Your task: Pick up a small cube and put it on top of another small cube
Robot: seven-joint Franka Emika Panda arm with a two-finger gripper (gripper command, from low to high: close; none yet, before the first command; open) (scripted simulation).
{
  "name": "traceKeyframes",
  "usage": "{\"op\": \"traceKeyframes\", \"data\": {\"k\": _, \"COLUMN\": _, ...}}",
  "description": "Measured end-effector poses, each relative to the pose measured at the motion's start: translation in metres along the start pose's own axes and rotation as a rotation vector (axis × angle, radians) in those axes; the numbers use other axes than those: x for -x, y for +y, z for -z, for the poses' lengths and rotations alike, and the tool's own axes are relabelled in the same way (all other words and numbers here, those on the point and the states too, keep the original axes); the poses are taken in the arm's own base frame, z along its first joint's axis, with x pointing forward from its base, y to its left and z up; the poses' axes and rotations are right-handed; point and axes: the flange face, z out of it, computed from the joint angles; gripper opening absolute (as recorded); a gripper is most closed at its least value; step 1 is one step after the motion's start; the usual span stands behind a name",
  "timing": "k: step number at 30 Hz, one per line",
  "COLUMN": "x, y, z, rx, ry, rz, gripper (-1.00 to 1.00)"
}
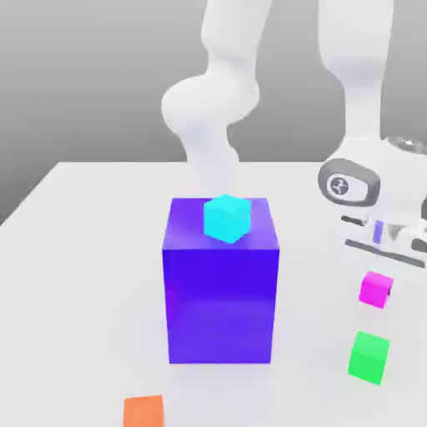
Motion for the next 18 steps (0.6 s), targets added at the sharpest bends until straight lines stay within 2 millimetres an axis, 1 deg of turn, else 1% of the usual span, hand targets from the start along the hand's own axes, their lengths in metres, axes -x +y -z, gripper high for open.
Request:
{"op": "traceKeyframes", "data": {"k": 9, "x": 0.001, "y": 0.001, "z": 0.059, "rx": -0.001, "ry": 0.000, "rz": -0.009, "gripper": -1.00}}
{"op": "traceKeyframes", "data": {"k": 11, "x": 0.008, "y": 0.018, "z": 0.067, "rx": -0.003, "ry": 0.001, "rz": -0.103, "gripper": -1.00}}
{"op": "traceKeyframes", "data": {"k": 14, "x": 0.022, "y": 0.049, "z": 0.076, "rx": -0.005, "ry": 0.001, "rz": -0.284, "gripper": -1.00}}
{"op": "traceKeyframes", "data": {"k": 18, "x": 0.046, "y": 0.090, "z": 0.089, "rx": -0.005, "ry": 0.002, "rz": -0.531, "gripper": -1.00}}
